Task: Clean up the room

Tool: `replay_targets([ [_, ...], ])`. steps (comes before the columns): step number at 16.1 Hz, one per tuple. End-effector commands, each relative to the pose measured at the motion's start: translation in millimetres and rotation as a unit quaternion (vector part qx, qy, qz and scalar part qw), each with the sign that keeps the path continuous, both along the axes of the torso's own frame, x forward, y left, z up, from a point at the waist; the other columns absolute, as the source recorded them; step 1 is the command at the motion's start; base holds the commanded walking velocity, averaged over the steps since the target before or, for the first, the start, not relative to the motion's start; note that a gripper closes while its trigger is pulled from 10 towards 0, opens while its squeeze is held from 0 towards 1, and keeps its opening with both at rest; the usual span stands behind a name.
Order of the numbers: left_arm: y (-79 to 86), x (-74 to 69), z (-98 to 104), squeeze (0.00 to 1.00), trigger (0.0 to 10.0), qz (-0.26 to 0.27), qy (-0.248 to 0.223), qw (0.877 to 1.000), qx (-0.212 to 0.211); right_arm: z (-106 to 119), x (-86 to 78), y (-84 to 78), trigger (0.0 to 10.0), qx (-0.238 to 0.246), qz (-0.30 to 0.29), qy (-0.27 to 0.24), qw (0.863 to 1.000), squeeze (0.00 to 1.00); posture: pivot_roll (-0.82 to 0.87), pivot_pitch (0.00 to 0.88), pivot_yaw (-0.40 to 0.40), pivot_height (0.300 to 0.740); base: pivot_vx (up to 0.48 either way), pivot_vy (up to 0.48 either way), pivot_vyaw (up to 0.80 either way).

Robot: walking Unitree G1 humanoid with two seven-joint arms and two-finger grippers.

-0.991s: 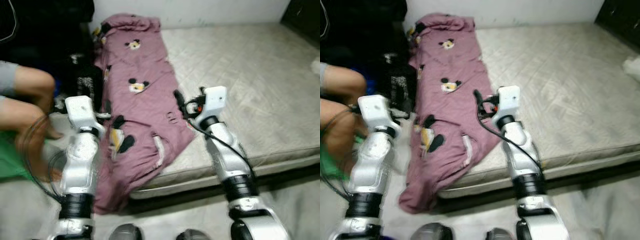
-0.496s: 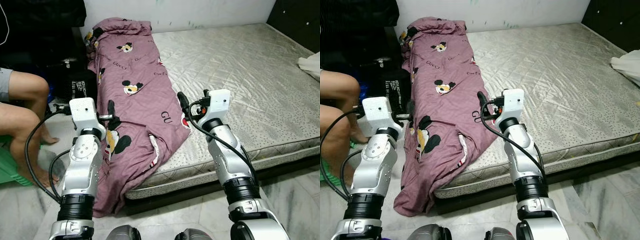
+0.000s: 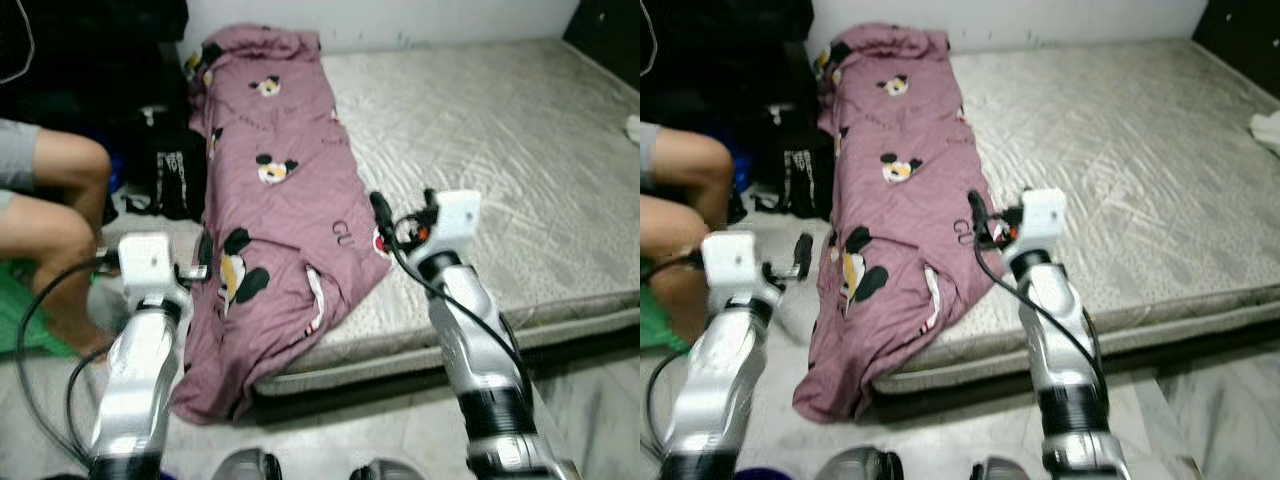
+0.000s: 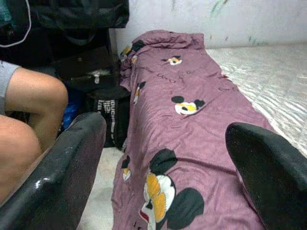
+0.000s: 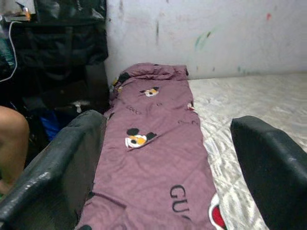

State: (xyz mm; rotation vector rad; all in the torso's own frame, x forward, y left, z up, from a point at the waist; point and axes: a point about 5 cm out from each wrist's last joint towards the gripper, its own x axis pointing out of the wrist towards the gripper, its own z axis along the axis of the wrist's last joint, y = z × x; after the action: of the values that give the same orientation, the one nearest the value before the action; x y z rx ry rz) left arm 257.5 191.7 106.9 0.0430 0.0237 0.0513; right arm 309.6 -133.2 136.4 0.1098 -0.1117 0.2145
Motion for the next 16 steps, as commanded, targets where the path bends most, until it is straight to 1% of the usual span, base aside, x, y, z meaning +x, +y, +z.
replay_targets([
  [1, -1.9, -4.5, 6.6, 0.00, 10.0, -0.016, -0.014, 1.000, 0.006, 3.0, -4.1, -4.0, 10.0, 0.003, -0.007, 0.002, 1.000, 0.00, -0.07, 0.000, 0.002, 0.740, 0.000, 0.000, 0.00],
  [2, -1.6, -10.1, 5.8, 0.00, 10.0, -0.019, -0.012, 1.000, 0.007, 1.8, -9.3, -6.2, 10.0, 0.002, -0.010, 0.006, 1.000, 0.00, -0.07, 0.000, 0.003, 0.740, 0.000, 0.000, 0.00],
  [3, -2.7, -11.9, 4.4, 0.00, 10.0, -0.023, -0.008, 1.000, 0.005, -1.7, -12.8, -8.4, 10.0, 0.003, -0.013, 0.017, 1.000, 0.00, -0.07, 0.000, 0.004, 0.740, 0.000, 0.000, 0.00],
  [5, -6.8, -10.9, 8.9, 0.00, 10.0, -0.031, -0.008, 0.999, 0.004, -1.1, -17.6, -7.6, 10.0, 0.002, -0.012, 0.025, 1.000, 0.00, -0.07, 0.002, 0.007, 0.740, 0.000, 0.000, 0.00],
  [7, -7.0, -10.4, 12.3, 0.00, 10.0, -0.032, -0.009, 0.999, -0.001, -1.2, -21.7, -7.3, 10.0, 0.003, -0.012, 0.030, 0.999, 0.00, -0.08, 0.014, 0.011, 0.740, 0.000, 0.000, 0.00],
  [10, -3.6, -10.2, 13.1, 0.00, 10.0, -0.027, -0.004, 1.000, -0.011, -0.7, -28.9, -9.0, 10.0, 0.005, -0.016, 0.040, 0.999, 0.00, -0.09, 0.036, 0.020, 0.706, 0.000, 0.000, 0.00],
  [11, -3.7, -9.3, 13.4, 0.00, 10.0, -0.027, -0.002, 1.000, -0.012, -0.3, -30.1, -9.3, 10.0, 0.005, -0.017, 0.042, 0.999, 0.00, -0.09, 0.039, 0.021, 0.693, 0.000, 0.000, 0.00],
  [12, -4.3, -8.0, 13.7, 0.00, 10.0, -0.026, -0.001, 1.000, -0.013, -0.1, -30.6, -9.6, 10.0, 0.003, -0.019, 0.045, 0.999, 0.00, -0.09, 0.039, 0.021, 0.689, 0.000, 0.000, 0.00],
  [16, -5.0, -5.4, 16.3, 0.00, 10.0, -0.021, -0.007, 1.000, -0.018, 0.1, -29.5, -9.4, 10.0, 0.000, -0.017, 0.047, 0.999, 0.00, -0.09, 0.041, 0.015, 0.689, 0.000, 0.000, 0.00],
])
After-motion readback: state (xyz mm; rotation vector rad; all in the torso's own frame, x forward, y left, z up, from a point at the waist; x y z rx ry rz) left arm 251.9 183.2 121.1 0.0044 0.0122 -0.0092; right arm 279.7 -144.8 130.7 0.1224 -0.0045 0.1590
